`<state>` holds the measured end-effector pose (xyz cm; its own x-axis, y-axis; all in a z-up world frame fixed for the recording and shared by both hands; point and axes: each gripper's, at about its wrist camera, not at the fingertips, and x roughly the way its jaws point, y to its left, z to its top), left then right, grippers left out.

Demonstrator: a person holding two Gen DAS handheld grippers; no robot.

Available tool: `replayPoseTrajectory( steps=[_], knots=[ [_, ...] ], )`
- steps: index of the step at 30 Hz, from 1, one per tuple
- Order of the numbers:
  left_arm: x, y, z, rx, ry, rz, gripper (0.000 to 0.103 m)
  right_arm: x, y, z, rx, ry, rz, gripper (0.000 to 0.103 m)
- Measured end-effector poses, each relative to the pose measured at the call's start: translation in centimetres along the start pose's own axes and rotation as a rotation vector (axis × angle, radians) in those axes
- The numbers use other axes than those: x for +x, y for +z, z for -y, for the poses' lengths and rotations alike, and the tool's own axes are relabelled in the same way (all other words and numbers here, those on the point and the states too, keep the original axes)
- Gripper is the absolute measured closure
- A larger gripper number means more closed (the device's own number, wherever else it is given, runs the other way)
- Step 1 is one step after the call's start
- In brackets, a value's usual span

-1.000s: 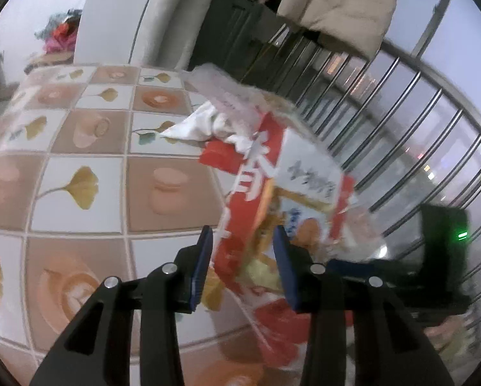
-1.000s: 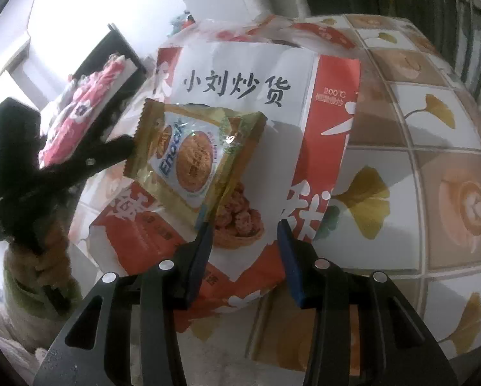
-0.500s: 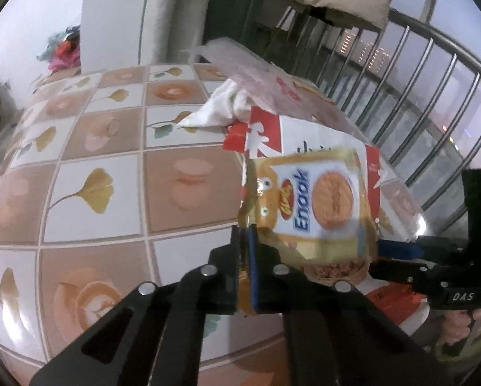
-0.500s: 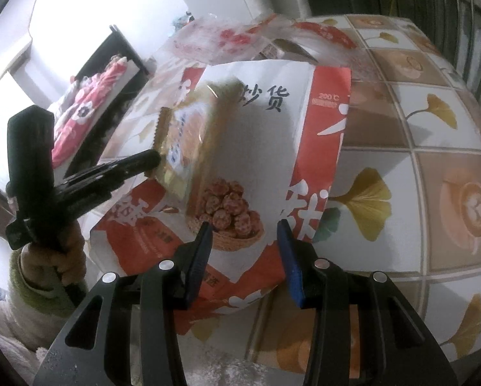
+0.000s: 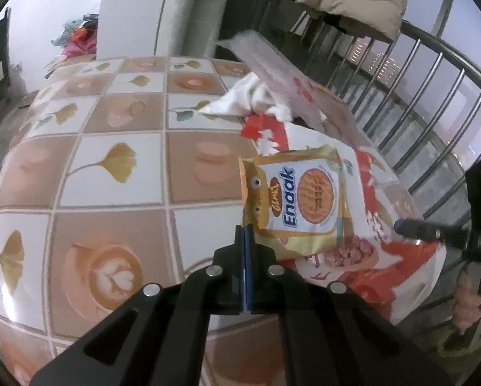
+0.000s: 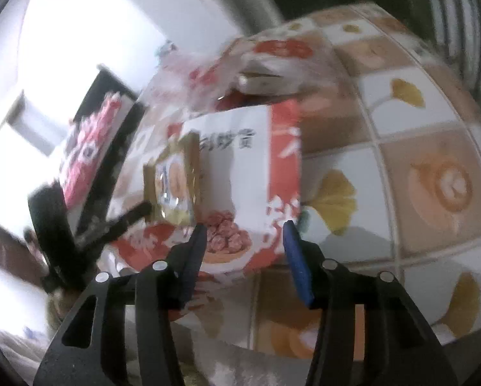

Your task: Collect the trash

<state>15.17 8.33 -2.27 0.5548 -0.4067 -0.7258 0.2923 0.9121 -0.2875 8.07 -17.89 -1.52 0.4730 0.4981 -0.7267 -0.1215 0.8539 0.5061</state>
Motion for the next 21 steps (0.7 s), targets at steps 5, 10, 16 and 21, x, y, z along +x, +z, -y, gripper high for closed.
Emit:
replayPoseTrajectory(
  steps=[5, 10, 16, 21],
  knots=[
    [-0.2, -0.4, 0.2, 0.008, -0.004, 0.003, 0.103, 0.9, -0.4, 2.3, 0.165, 0.094, -0.060, 0.053],
    [-0.1, -0.5, -0.2, 0.000, 0.000, 0.000, 0.103, 1.3, -0.4, 1.7, 0.177, 0.127, -0.080, 0.053],
    [-0.2, -0.9, -0.7, -0.013, 0.004, 0.001, 0.103, 1.5, -0.5, 1.4, 0.201, 0.148, -0.092, 0.054],
    [0.0, -1.1, -1.2, -0.028, 0.002, 0.001, 0.103, 0.7, -0.3, 3.1, 0.306, 0.351, -0.072, 0.054]
  ],
)
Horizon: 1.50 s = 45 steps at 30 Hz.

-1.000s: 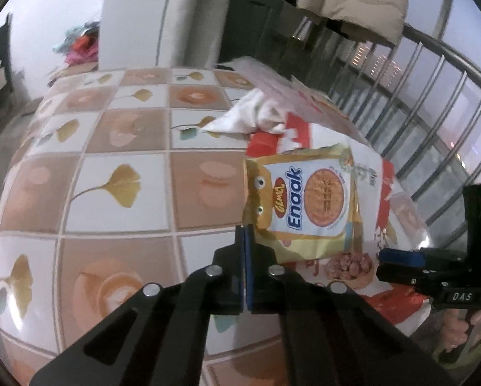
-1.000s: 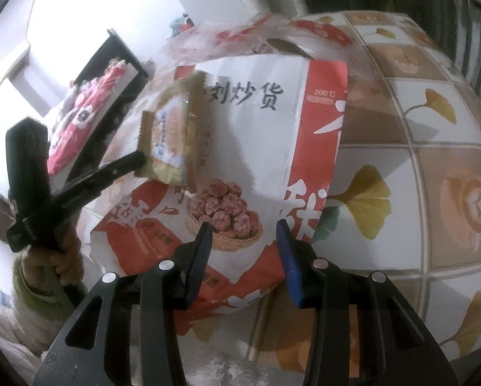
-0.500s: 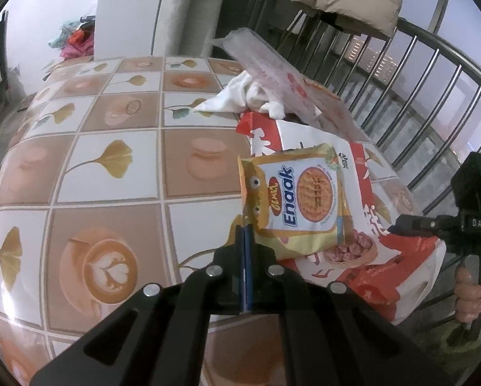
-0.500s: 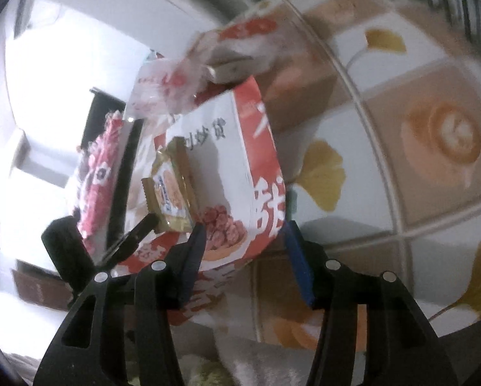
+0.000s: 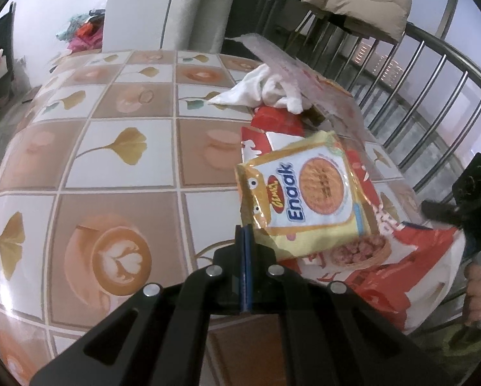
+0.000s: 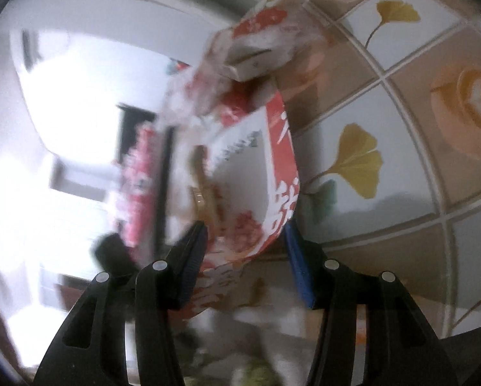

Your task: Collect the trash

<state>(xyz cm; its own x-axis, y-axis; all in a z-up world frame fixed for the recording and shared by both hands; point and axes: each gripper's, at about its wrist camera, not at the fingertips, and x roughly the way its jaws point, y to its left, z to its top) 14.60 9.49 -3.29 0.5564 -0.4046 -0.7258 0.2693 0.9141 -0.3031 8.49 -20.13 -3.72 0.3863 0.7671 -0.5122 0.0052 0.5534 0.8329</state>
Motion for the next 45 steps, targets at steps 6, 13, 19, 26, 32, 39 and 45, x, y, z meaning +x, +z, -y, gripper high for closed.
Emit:
replayPoseTrajectory(
  steps=[6, 13, 19, 26, 32, 39, 45],
  knots=[
    [0.0, -0.3, 0.8, 0.061, 0.036, 0.010, 0.103, 0.5, -0.1, 0.3, 0.017, -0.074, -0.013, 0.056],
    [0.1, -0.3, 0.8, 0.070, 0.036, 0.014, 0.103, 1.6, -0.5, 0.4, 0.059, -0.078, -0.069, 0.055],
    [0.2, -0.2, 0.6, 0.055, 0.025, 0.016, 0.103, 2.3, 0.1, 0.5, 0.074, -0.090, -0.072, 0.071],
    [-0.8, 0.1, 0.5, 0.045, 0.007, 0.030, 0.103, 1.0, -0.4, 1.0, 0.108, -0.041, -0.051, 0.098],
    [-2.9, 0.6, 0.5, 0.038, -0.050, 0.065, 0.103, -0.3, -1.2, 0.9, 0.107, -0.033, -0.013, 0.099],
    [-6.2, 1.4, 1.7, 0.067, -0.066, 0.117, 0.103, -3.4, -2.6, 2.9, 0.122, -0.019, 0.033, 0.100],
    [-8.4, 2.4, 3.3, 0.090, -0.084, 0.166, 0.103, -5.7, -3.3, 3.4, 0.119, -0.015, 0.084, 0.100]
  ],
)
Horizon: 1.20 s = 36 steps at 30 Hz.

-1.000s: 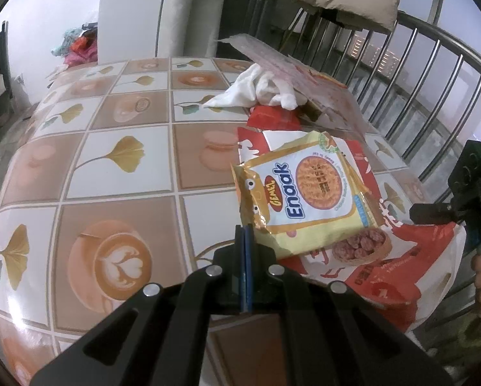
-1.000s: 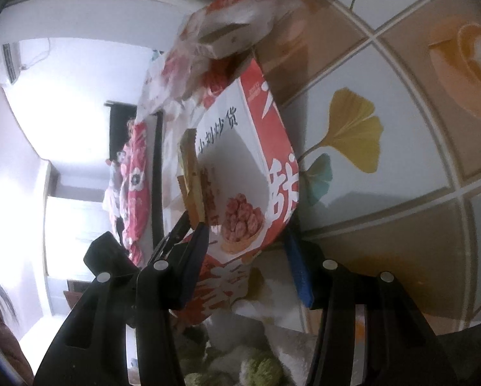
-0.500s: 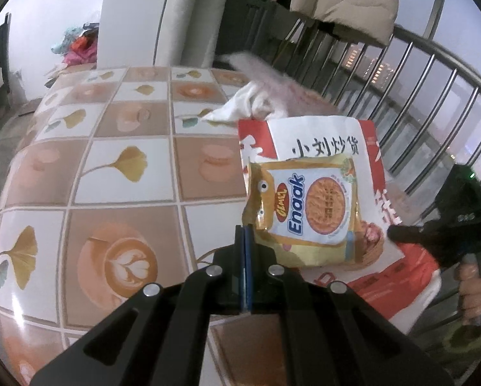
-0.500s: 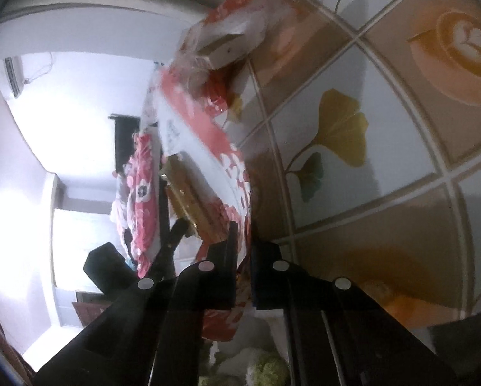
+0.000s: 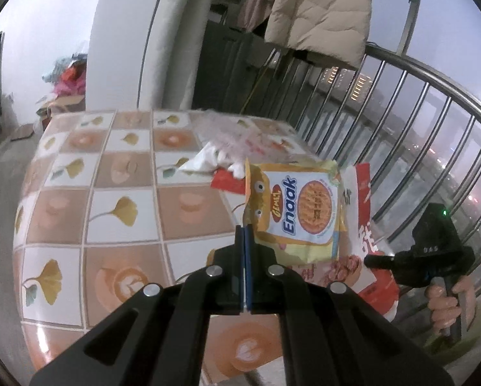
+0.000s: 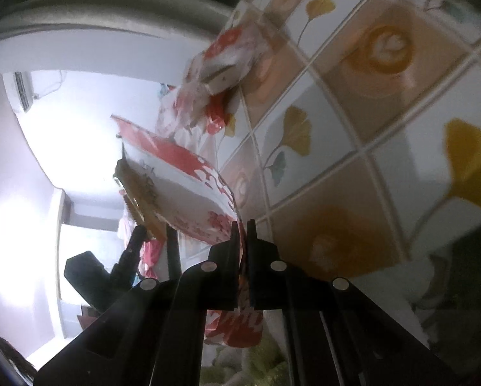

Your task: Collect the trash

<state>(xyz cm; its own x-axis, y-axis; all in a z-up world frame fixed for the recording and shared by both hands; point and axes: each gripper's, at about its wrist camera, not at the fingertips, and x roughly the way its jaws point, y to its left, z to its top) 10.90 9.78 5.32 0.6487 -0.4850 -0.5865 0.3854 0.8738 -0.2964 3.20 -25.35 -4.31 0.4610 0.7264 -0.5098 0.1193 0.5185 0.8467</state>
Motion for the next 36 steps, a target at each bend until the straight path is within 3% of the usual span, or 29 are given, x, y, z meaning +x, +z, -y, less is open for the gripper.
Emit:
replayPoseTrajectory(
  steps=[10, 20, 28, 36],
  knots=[
    [-0.3, 2.0, 4.4, 0.060, -0.063, 0.026, 0.103, -5.1, -1.2, 2.1, 0.044, 0.018, 0.121, 0.100],
    [2.3, 4.4, 12.1, 0.180, -0.197, 0.006, 0.103, -12.6, -1.7, 6.3, 0.113, 0.068, 0.333, 0.100],
    [8.4, 6.0, 21.4, 0.318, -0.355, -0.092, 0.103, -18.9, -2.9, 11.8, 0.231, 0.070, 0.526, 0.100],
    [16.1, 4.2, 32.9, 0.461, -0.479, -0.246, 0.103, -22.9, -4.0, 19.2, 0.421, 0.032, 0.671, 0.100]
  ],
)
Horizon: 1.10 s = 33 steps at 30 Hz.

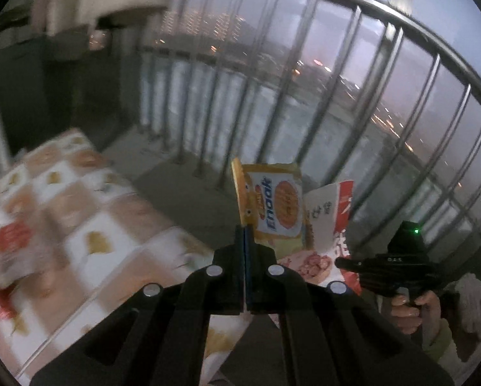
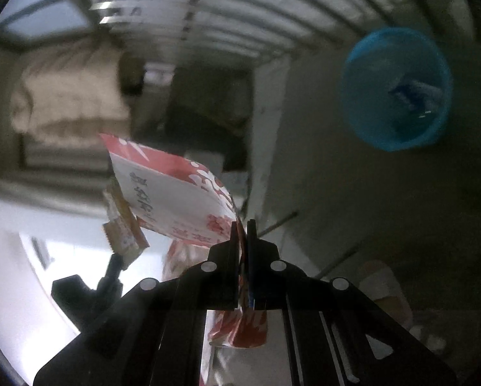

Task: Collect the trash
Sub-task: 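Carry the snack bag and packet over the blue wastebasket and open both tools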

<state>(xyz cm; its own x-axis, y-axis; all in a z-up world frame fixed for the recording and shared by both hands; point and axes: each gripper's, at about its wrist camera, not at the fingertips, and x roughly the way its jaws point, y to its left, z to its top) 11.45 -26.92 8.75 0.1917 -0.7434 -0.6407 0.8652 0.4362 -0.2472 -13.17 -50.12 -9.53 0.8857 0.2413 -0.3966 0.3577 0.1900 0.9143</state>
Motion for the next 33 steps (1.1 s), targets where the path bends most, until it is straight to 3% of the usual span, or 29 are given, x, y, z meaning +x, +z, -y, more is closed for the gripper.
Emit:
replayPoseTrajectory(
  steps=[8, 16, 20, 21, 22, 23, 24, 26, 33],
  knots=[
    [13.4, 2.7, 4.4, 0.056, -0.060, -0.191, 0.103, -0.3, 3.4, 7.3, 0.154, -0.195, 0.167, 0.100],
    [24.9, 2.6, 7.2, 0.094, -0.042, -0.337, 0.103, 1.8, 8.5, 12.1, 0.258, -0.251, 0.263, 0.099],
    [29.4, 3.0, 7.3, 0.073, -0.042, -0.372, 0.101, 3.5, 11.3, 12.9, 0.276, -0.255, 0.308, 0.092],
    [30.1, 3.1, 7.3, 0.074, -0.037, -0.385, 0.090, 3.9, 12.2, 13.3, 0.279, -0.266, 0.314, 0.079],
    [31.1, 3.1, 7.2, 0.076, -0.020, -0.402, 0.065, 4.4, 13.1, 13.8, 0.284, -0.281, 0.319, 0.070],
    [31.6, 3.1, 7.1, 0.078, 0.002, -0.409, 0.053, 5.2, 13.9, 14.6, 0.297, -0.307, 0.327, 0.050],
    [31.8, 3.1, 7.0, 0.079, 0.030, -0.399, 0.047, 5.4, 14.3, 15.2, 0.306, -0.334, 0.335, 0.048],
    [31.3, 3.2, 6.6, 0.078, 0.047, -0.381, 0.047, 5.8, 14.6, 16.0, 0.316, -0.387, 0.344, 0.048],
    [27.6, 3.1, 5.8, 0.124, 0.068, -0.334, 0.035, 4.1, 12.5, 15.7, 0.259, -0.397, 0.345, 0.048]
  ],
)
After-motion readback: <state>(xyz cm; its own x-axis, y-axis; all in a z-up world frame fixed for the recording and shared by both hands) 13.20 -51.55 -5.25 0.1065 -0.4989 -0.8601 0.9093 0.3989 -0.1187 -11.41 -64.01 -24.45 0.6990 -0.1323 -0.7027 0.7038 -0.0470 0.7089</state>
